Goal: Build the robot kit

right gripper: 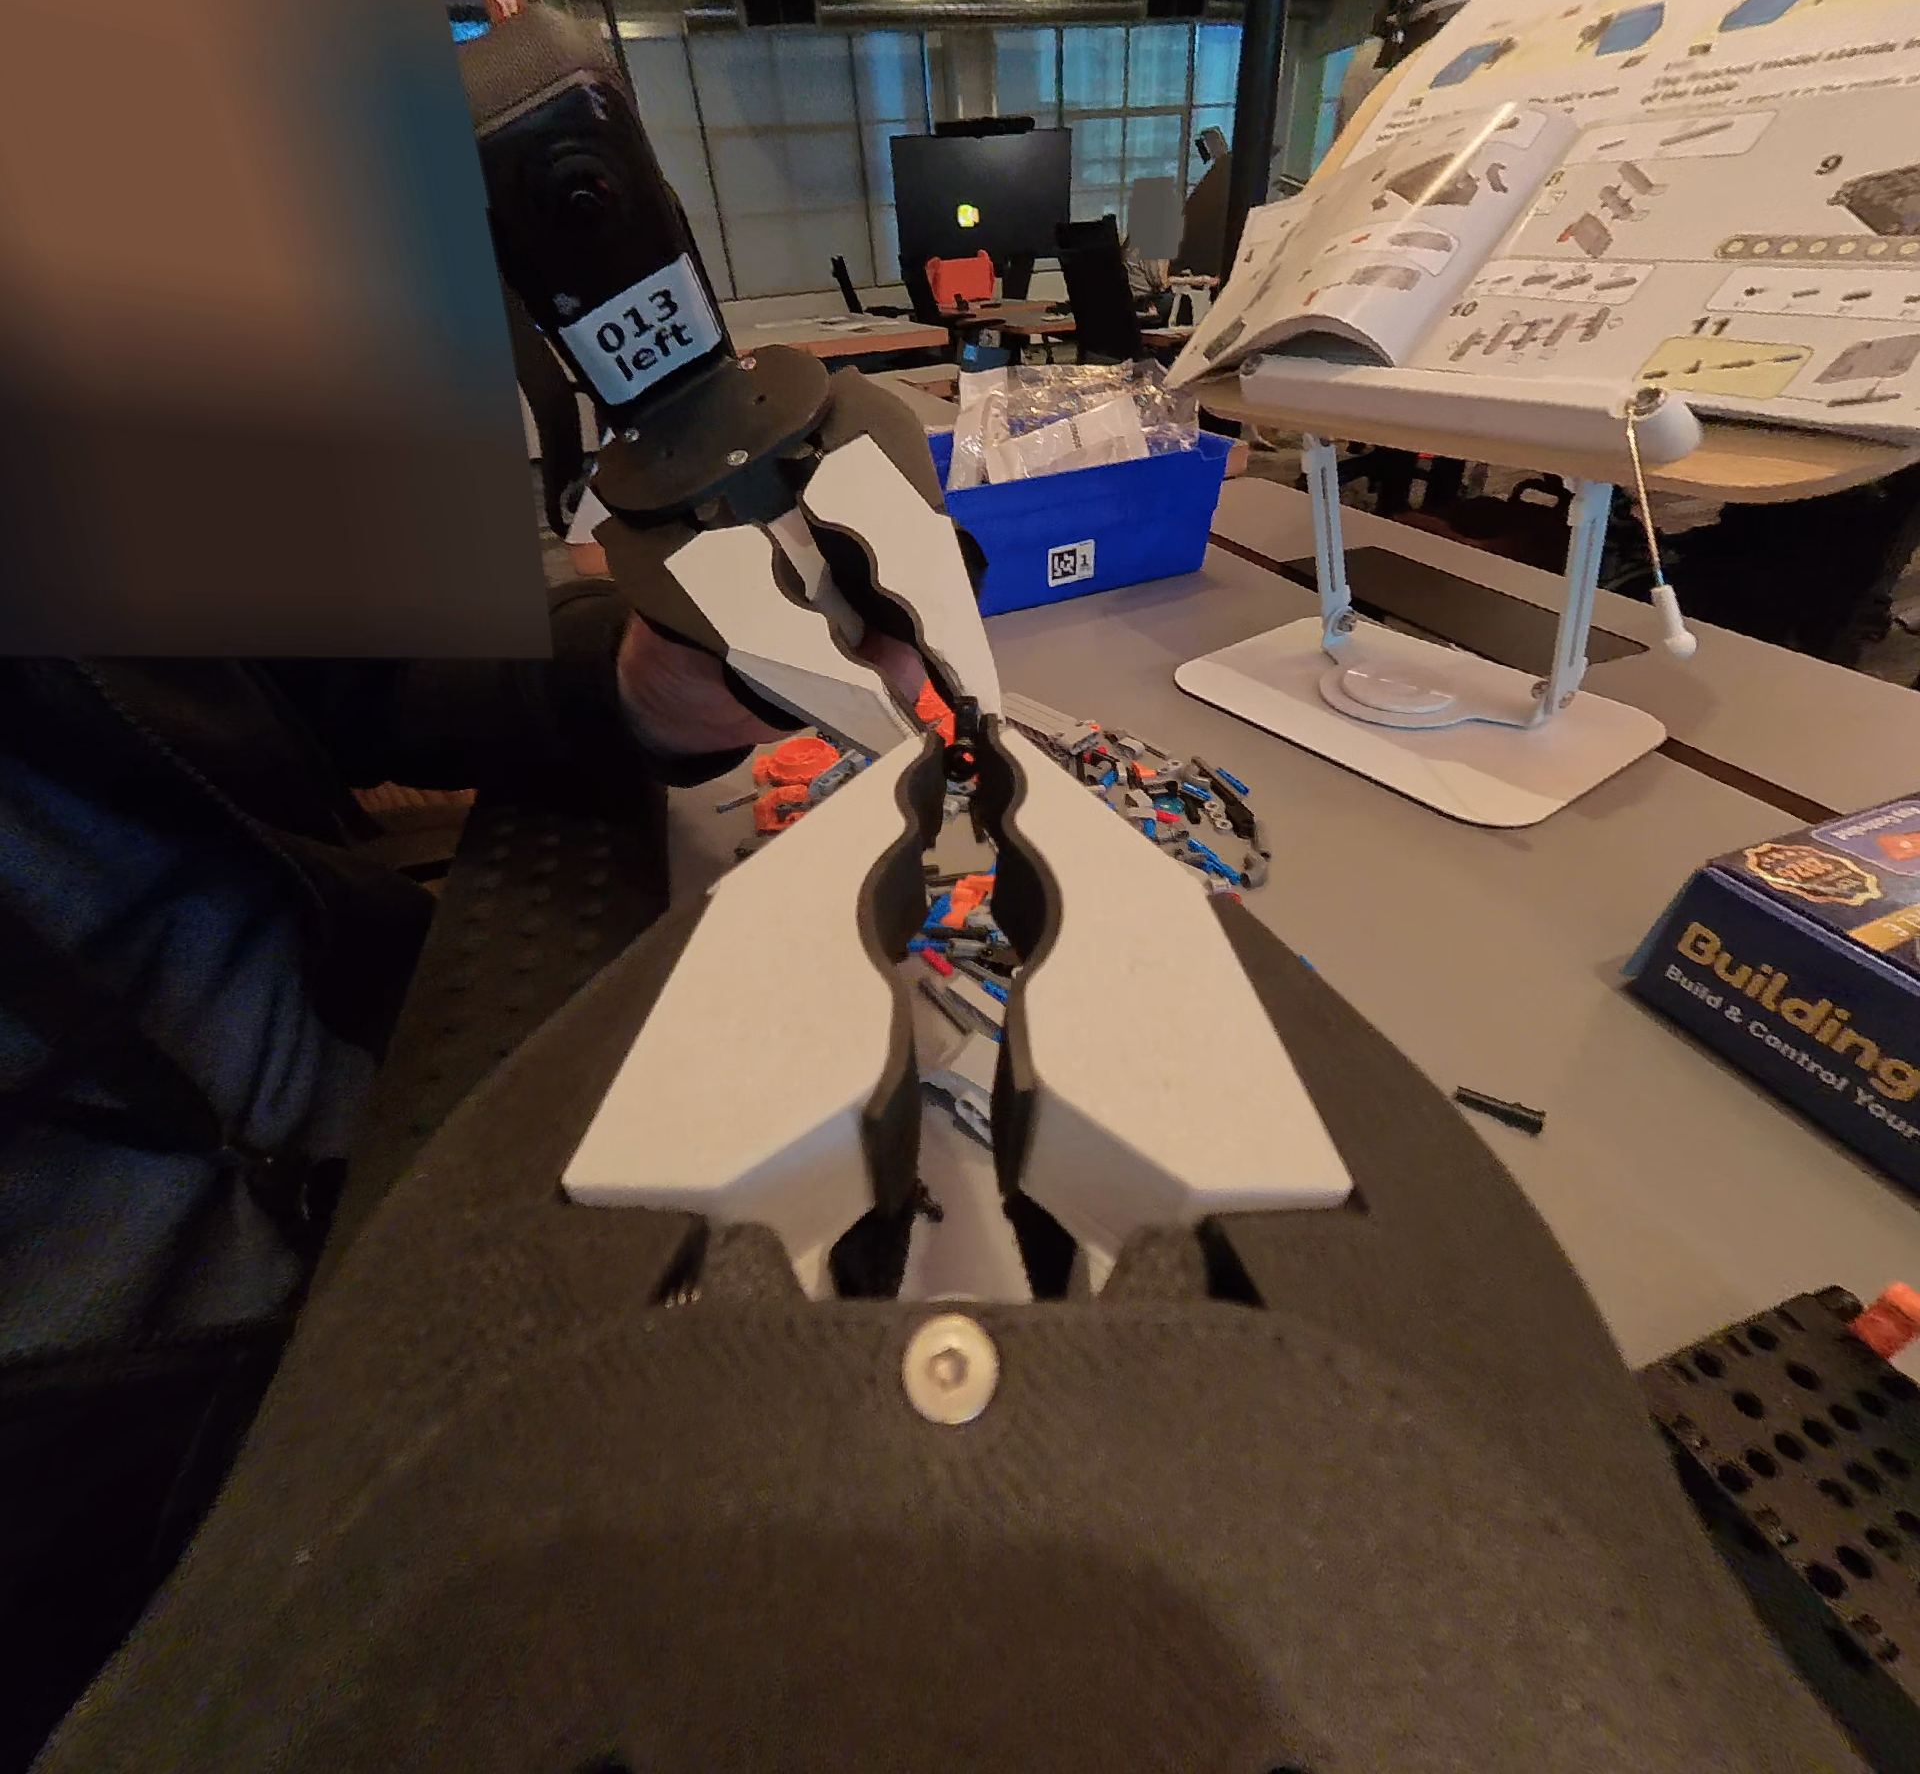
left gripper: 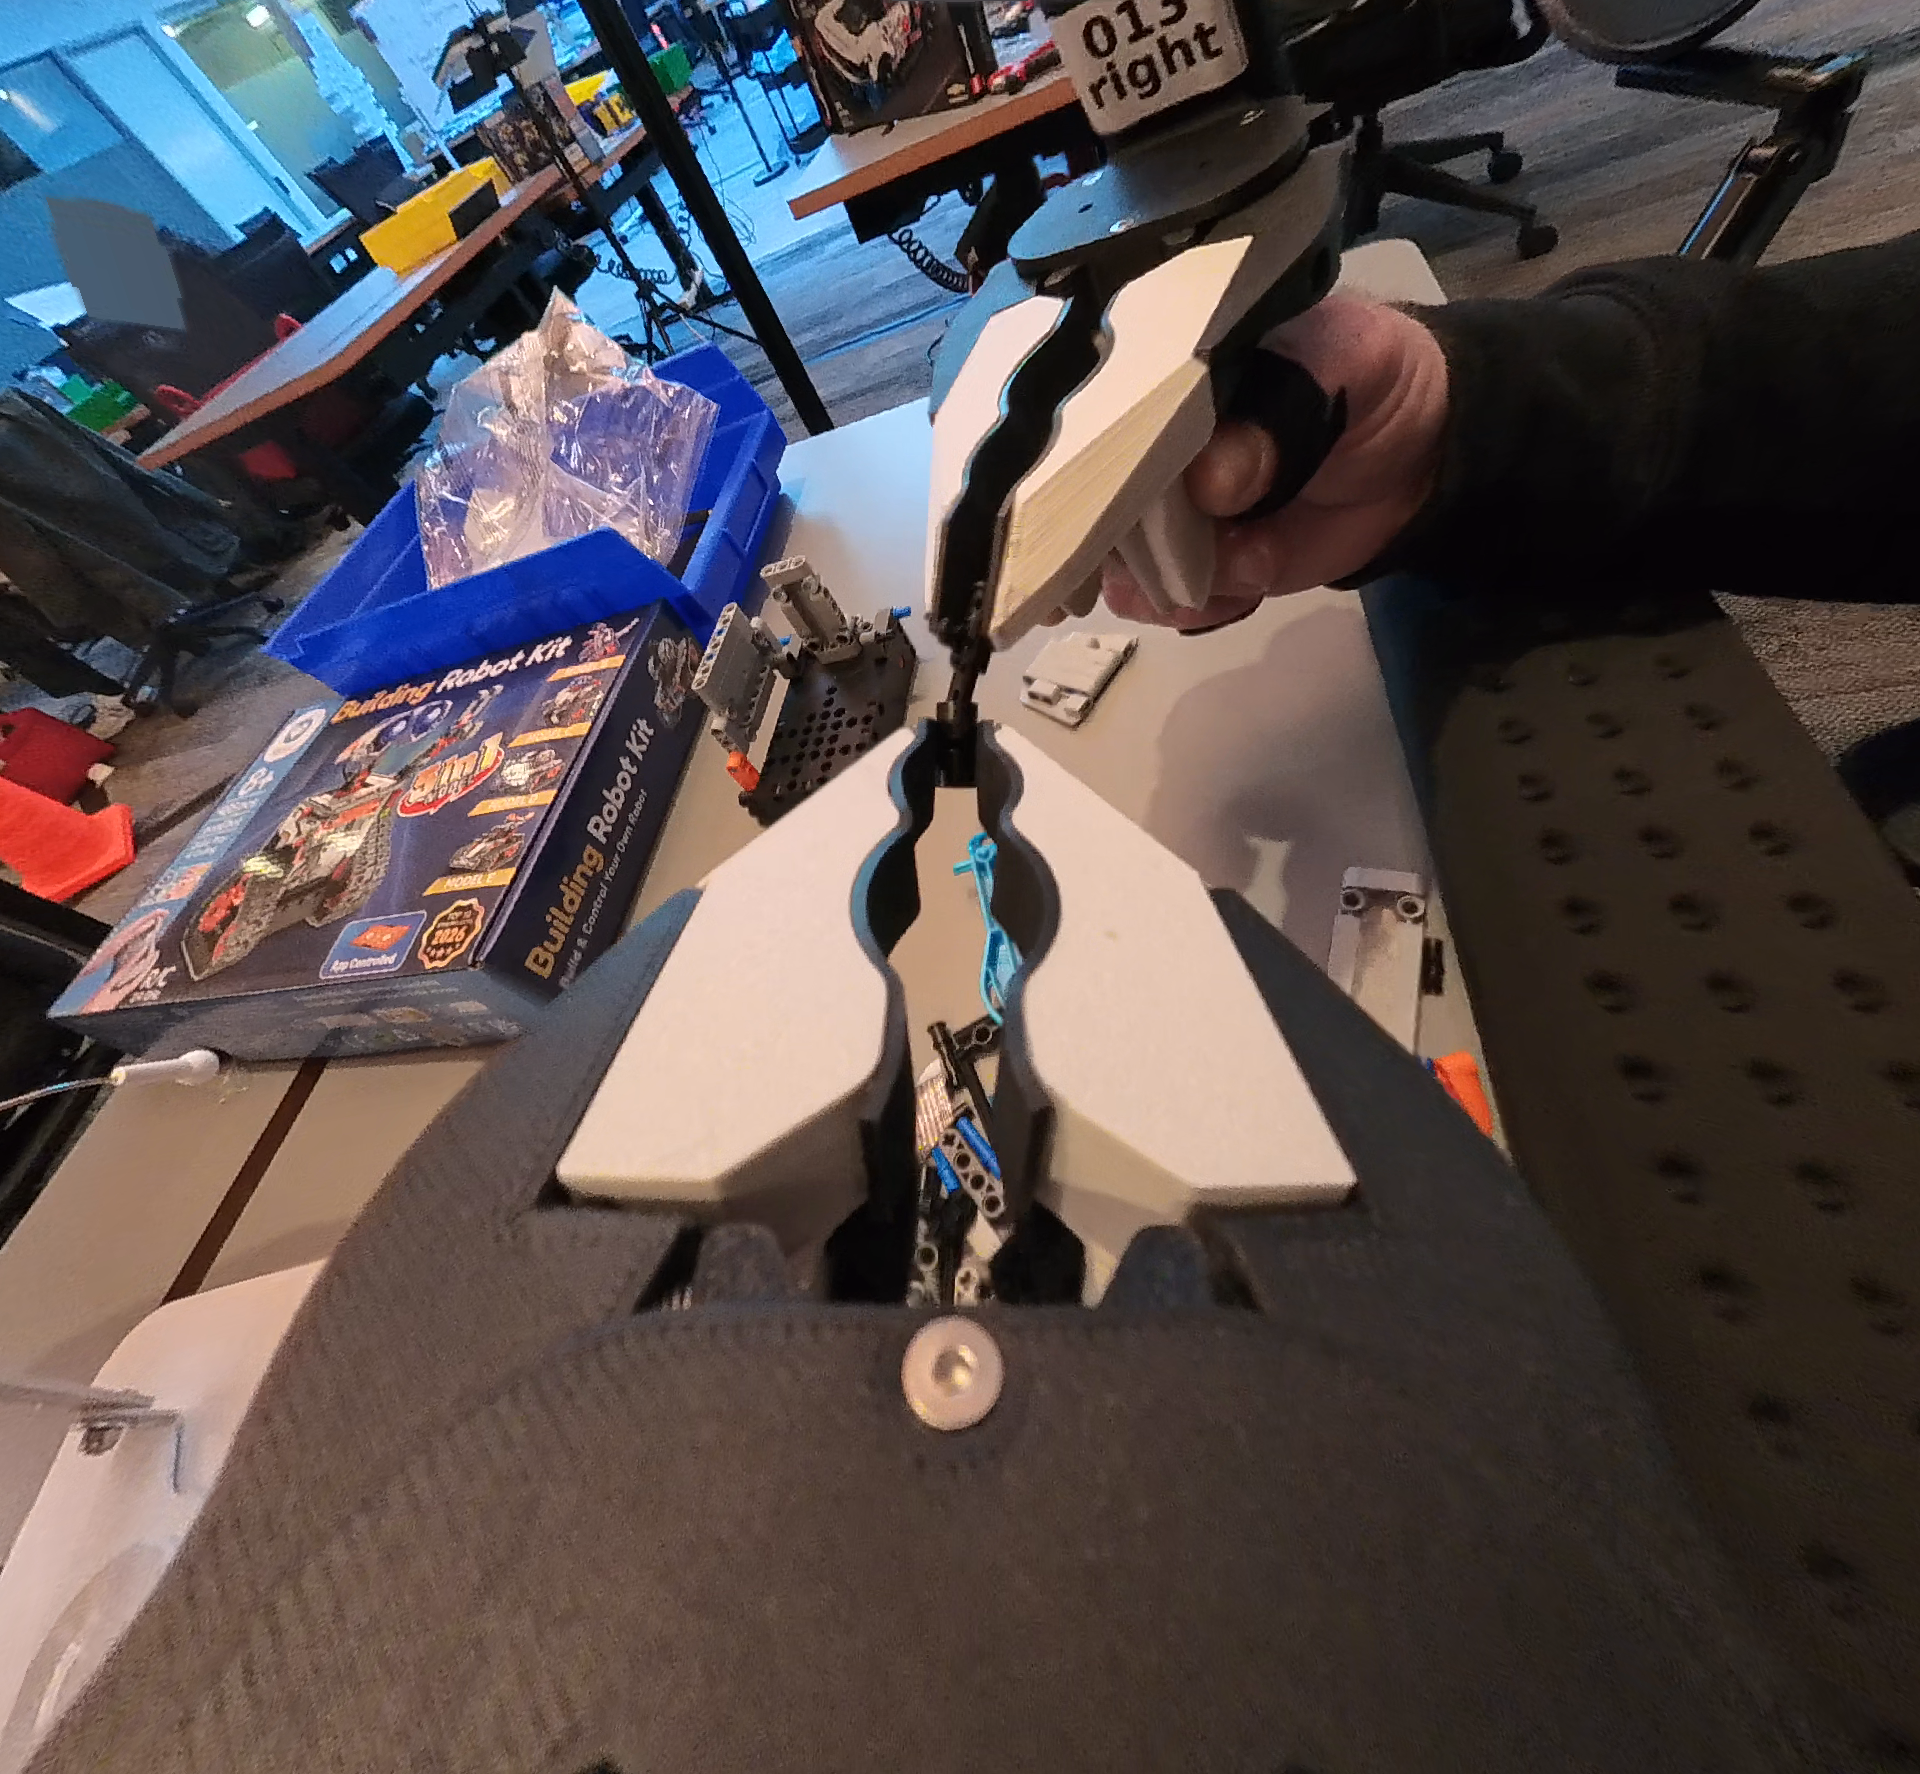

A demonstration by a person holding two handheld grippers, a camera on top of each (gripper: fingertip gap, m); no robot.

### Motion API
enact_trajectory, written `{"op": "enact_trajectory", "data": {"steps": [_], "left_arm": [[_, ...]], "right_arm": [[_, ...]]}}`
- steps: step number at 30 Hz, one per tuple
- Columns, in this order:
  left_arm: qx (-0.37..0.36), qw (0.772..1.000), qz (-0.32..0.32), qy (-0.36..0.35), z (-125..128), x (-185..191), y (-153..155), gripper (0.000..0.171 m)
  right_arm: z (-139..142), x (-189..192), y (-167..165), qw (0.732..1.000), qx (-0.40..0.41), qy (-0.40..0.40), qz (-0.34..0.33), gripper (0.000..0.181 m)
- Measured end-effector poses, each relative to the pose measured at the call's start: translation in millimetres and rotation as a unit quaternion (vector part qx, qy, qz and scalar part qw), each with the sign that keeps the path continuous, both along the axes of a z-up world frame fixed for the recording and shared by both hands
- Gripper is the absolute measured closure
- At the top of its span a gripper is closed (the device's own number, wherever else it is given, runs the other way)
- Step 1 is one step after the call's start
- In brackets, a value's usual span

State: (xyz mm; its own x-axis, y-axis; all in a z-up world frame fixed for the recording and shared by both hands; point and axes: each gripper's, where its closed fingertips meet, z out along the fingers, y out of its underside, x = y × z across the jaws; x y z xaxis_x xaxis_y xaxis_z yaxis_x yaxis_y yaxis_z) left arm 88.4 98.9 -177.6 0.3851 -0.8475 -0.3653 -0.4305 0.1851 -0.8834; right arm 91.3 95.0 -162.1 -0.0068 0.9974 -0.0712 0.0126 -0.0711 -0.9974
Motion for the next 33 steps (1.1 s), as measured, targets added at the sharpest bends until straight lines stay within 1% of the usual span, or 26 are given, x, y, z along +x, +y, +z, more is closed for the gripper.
{"op": "enact_trajectory", "data": {"steps": [4, 9, 11, 12, 15, 17, 19, 23, 25, 31, 33], "left_arm": [[0.012, 1.000, -0.004, -0.003, 7.2, 1.5, -5.3, 0.169], [0.046, 0.998, 0.002, 0.033, 7.6, 2.8, -9.3, 0.168], [0.060, 0.997, -0.004, 0.052, 6.3, 4.9, -12.5, 0.169], [0.068, 0.995, 0.007, 0.069, 4.1, 4.1, -10.7, 0.168], [0.076, 0.993, 0.013, 0.085, 3.3, 3.4, -10.5, 0.168], [0.065, 0.994, 0.017, 0.084, 1.6, 2.8, -8.0, 0.168], [0.070, 0.995, 0.017, 0.073, 4.0, 2.5, -6.5, 0.167], [0.054, 0.995, 0.026, 0.075, 4.3, 0.2, -2.6, 0.167], [0.046, 0.996, 0.028, 0.070, 3.9, -2.7, -0.2, 0.167], [0.032, 0.995, 0.023, 0.093, -7.7, -1.3, 0.6, 0.167], [0.027, 0.995, 0.020, 0.089, -9.4, -1.7, 0.9, 0.167]], "right_arm": [[6.1, 1.5, -6.2, 1.000, 0.009, 0.011, 0.008, 0.178], [5.9, 2.3, -11.7, 1.000, 0.025, 0.001, 0.014, 0.178], [1.2, 0.4, -12.5, 0.999, 0.032, -0.016, 0.015, 0.178], [-0.5, -1.1, -12.4, 0.999, 0.036, -0.023, 0.011, 0.178], [-1.5, -1.8, -12.0, 0.999, 0.045, -0.029, 0.006, 0.178], [-1.8, -2.6, -9.3, 0.999, 0.026, -0.025, 0.007, 0.178], [0.1, -2.2, -6.5, 1.000, -0.010, -0.008, 0.018, 0.178], [3.0, 0.5, -1.8, 0.999, -0.042, 0.012, 0.022, 0.176], [3.7, 2.5, 2.2, 0.999, -0.040, 0.015, 0.011, 0.177], [-2.2, -1.3, -0.1, 0.999, -0.033, -0.003, 0.015, 0.177], [-4.0, -2.3, 0.2, 0.999, -0.034, -0.007, 0.015, 0.177]]}}
